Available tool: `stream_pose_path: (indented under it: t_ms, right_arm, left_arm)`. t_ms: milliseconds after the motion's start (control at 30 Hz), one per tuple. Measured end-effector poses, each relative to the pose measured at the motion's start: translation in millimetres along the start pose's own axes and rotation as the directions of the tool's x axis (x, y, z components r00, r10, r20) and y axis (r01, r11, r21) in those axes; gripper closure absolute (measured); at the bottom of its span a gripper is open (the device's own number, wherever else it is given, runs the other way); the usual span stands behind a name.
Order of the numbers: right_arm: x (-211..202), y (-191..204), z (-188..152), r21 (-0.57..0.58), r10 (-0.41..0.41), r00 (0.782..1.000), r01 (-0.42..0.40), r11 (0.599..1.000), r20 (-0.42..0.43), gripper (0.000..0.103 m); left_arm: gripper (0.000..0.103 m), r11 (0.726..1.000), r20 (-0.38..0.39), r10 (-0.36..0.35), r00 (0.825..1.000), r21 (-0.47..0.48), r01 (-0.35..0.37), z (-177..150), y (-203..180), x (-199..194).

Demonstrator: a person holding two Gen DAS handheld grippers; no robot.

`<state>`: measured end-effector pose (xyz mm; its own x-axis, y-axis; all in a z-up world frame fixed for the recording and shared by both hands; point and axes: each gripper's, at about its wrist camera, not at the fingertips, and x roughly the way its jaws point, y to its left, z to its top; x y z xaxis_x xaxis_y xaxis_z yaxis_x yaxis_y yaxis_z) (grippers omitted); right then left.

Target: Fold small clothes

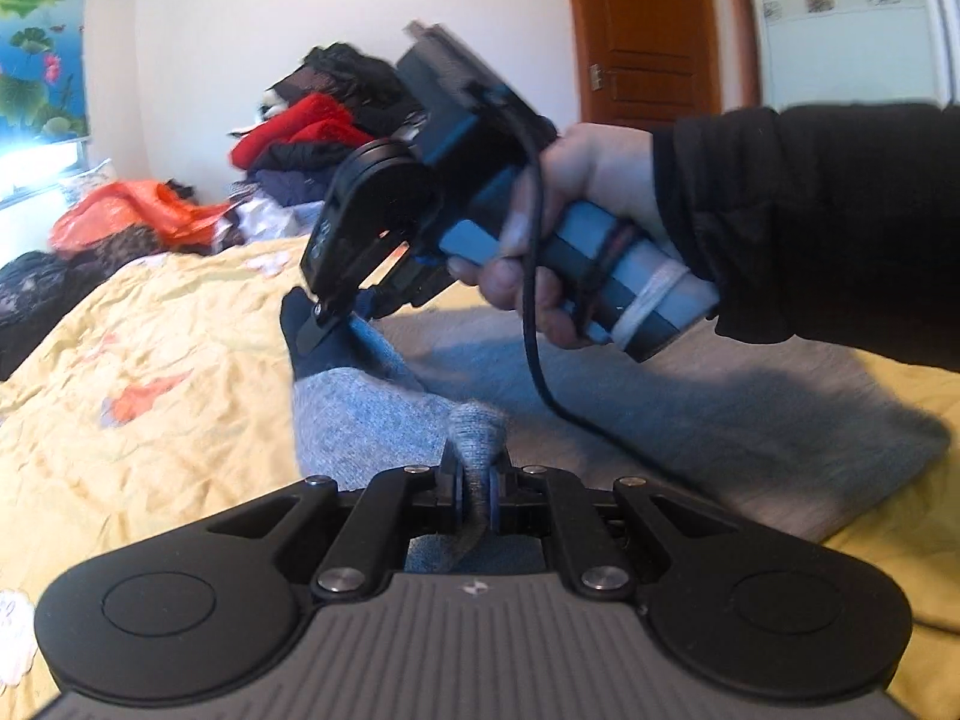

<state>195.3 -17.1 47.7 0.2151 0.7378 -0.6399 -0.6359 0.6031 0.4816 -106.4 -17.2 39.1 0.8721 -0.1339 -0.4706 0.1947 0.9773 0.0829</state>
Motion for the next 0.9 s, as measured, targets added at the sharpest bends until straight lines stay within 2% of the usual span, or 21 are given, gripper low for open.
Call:
stream_pose_path:
  t_ms: [100, 167, 300, 400, 500, 567, 667, 733, 800, 833, 867, 900]
  right_arm:
    - [-51, -17, -3, -0.006, 0.017, 0.997, -0.017, 1.000, 0.072, 0.084]
    - [-91, -31, -9, -0.003, 0.008, 0.994, -0.007, 1.000, 0.108, 0.085]
    - [-171, -68, -38, 0.029, -0.081, 0.985, 0.078, 0.997, 0.154, 0.085]
    - [-207, -103, -67, 0.098, -0.164, 0.976, 0.151, 0.984, 0.145, 0.085]
    - [-219, -133, -96, 0.168, -0.232, 0.964, 0.209, 0.963, 0.130, 0.085]
    - [-220, -149, -111, 0.206, -0.255, 0.959, 0.226, 0.952, 0.127, 0.085]
    - [-211, -164, -129, 0.252, -0.248, 0.959, 0.208, 0.945, 0.138, 0.084]
    - [-207, -170, -135, 0.277, -0.242, 0.957, 0.192, 0.941, 0.158, 0.082]
    - [-212, -176, -138, 0.315, -0.236, 0.952, 0.167, 0.934, 0.195, 0.072]
    - [-216, -178, -139, 0.335, -0.239, 0.947, 0.158, 0.929, 0.217, 0.065]
    - [-224, -179, -141, 0.352, -0.250, 0.936, 0.153, 0.923, 0.248, 0.061]
    - [-233, -179, -141, 0.369, -0.268, 0.920, 0.152, 0.917, 0.287, 0.058]
  left_arm:
    - [0.096, 0.995, 0.035, -0.096, 0.995, 0.025, 0.095, 12, -18, -5]
    - [0.096, 0.983, 0.055, -0.183, 0.982, 0.047, 0.180, 20, -38, -6]
    - [0.096, 0.936, 0.046, -0.350, 0.936, 0.062, 0.347, 31, -80, 3]
    - [0.096, 0.895, -0.003, -0.442, 0.897, 0.070, 0.441, 32, -112, 16]
    - [0.096, 0.867, -0.050, -0.487, 0.872, 0.089, 0.490, 31, -138, 27]
    - [0.096, 0.863, -0.088, -0.490, 0.867, 0.093, 0.497, 28, -145, 35]
    - [0.096, 0.865, -0.153, -0.483, 0.862, 0.074, 0.497, 23, -147, 49]
    - [0.096, 0.853, -0.158, -0.504, 0.849, 0.064, 0.518, 22, -139, 47]
    - [0.094, 0.825, -0.138, -0.554, 0.821, 0.043, 0.564, 26, -122, 38]
    - [0.093, 0.799, -0.122, -0.594, 0.795, 0.026, 0.600, 27, -108, 31]
    - [0.093, 0.780, -0.104, -0.621, 0.777, 0.014, 0.625, 29, -93, 24]
    - [0.091, 0.776, -0.082, -0.628, 0.774, 0.005, 0.630, 32, -81, 16]
